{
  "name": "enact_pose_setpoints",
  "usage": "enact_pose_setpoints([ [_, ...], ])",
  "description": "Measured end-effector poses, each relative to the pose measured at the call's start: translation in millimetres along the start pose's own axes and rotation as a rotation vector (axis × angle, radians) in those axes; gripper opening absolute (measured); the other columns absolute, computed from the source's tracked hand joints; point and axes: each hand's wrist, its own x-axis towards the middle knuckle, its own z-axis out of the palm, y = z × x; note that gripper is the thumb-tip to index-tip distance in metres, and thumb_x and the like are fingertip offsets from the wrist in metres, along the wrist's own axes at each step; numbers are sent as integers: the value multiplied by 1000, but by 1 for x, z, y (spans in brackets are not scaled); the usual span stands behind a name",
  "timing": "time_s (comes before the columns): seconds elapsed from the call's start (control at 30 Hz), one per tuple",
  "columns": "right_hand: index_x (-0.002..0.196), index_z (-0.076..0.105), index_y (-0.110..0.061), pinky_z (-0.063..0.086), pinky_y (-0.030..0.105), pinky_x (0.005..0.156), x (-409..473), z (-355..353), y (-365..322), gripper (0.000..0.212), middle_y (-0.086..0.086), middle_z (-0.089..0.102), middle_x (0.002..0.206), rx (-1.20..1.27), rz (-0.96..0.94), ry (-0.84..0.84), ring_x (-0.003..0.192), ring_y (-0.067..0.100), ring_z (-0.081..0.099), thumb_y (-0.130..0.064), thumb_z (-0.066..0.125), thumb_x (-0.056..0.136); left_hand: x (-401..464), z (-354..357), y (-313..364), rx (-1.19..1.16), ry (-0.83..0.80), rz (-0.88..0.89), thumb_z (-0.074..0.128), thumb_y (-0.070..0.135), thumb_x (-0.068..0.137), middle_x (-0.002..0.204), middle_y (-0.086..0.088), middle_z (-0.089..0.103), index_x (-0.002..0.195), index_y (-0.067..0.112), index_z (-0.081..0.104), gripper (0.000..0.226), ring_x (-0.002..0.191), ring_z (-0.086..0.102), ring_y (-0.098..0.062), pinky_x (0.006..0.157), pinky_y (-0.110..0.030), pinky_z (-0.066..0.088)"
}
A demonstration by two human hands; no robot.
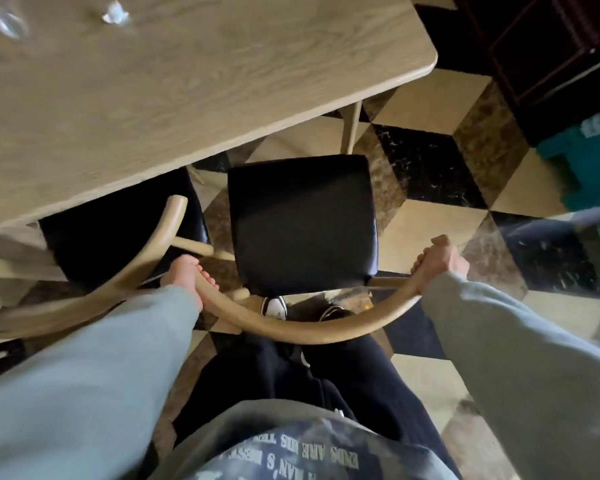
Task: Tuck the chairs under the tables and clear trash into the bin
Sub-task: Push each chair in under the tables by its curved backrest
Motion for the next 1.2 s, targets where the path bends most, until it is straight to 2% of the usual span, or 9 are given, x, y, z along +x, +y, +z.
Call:
enact_pose_setpoints([
  [0.27, 60, 50, -19, 32, 21, 41, -3, 73, -18, 31, 2, 48, 51, -153, -22, -154, 40, 19, 38, -33, 57, 86, 18, -14, 9, -166, 98, -65, 58, 26, 90, 69, -4, 53, 80, 15, 53, 16, 61, 52, -25, 68, -41, 52],
  [0.4, 60, 59, -20, 42, 28, 50, 8, 88, -51, 27, 1, 55, 46, -222, -17, -194, 46, 22, 48, -33, 58, 83, 20, 11, 15, -210, 134, -72, 61, 24, 87, 74, -4, 55, 84, 15, 56, 11, 65, 54, -23, 77, -42, 57],
  [0.5, 76, 50, -26, 40, 27, 51, 23, 109, -75, 29, -1, 51, 61, -187, -107, -354, 55, 18, 44, -24, 46, 105, 19, 39, 38, -261, 128, -31, 62, 24, 89, 75, -4, 55, 82, 14, 55, 14, 65, 54, -21, 77, -39, 56],
  [0.6, 78, 45, -26, 39, 30, 54, 28, 136, -97, 31, 2, 44, 71, -248, -153, -386, 56, 17, 43, -26, 43, 109, 17, 61, 61, -342, 103, 8, 64, 21, 92, 75, -6, 57, 83, 12, 56, 15, 62, 56, -20, 76, -37, 57],
  [0.77, 76, 52, -25, 48, 28, 58, 36, 169, -143, 28, 9, 53, 74, -411, -269, -408, 58, 18, 56, -27, 48, 104, 16, 81, 77, -579, 26, 78, 69, 18, 97, 113, -11, 74, 110, 5, 65, 18, 96, 75, -22, 101, -39, 57],
  [0.87, 78, 66, -21, 49, 38, 67, 37, 176, -155, 26, 9, 62, 77, -377, -147, -366, 66, 26, 58, -43, 53, 86, 13, 80, 68, -566, 19, 83, 77, 26, 92, 116, -8, 78, 112, 14, 70, 25, 105, 75, -20, 108, -44, 52],
  [0.97, 89, 74, -21, 53, 30, 62, 42, 164, -143, 26, -2, 71, 67, -274, -123, -420, 65, 18, 64, -45, 65, 85, 5, 87, 43, -348, -19, 7, 81, 33, 89, 127, -8, 71, 126, 22, 64, 43, 120, 65, -25, 112, -55, 46],
  [1.1, 128, 67, -25, 56, 44, 93, 32, 145, -119, 47, 5, 73, 112, -255, -44, -440, 98, 25, 68, -43, 73, 86, -9, 102, 30, -328, -18, -61, 78, 37, 88, 123, -9, 66, 137, 21, 58, 54, 119, 60, -31, 104, -51, 49],
  [1.2, 118, 67, -16, 55, 41, 82, 24, 145, -108, 42, 7, 65, 97, -223, 31, -405, 84, 25, 62, -33, 79, 82, -14, 109, 35, -413, 0, -89, 77, 33, 85, 121, -12, 69, 130, 20, 61, 49, 111, 64, -31, 96, -50, 54],
])
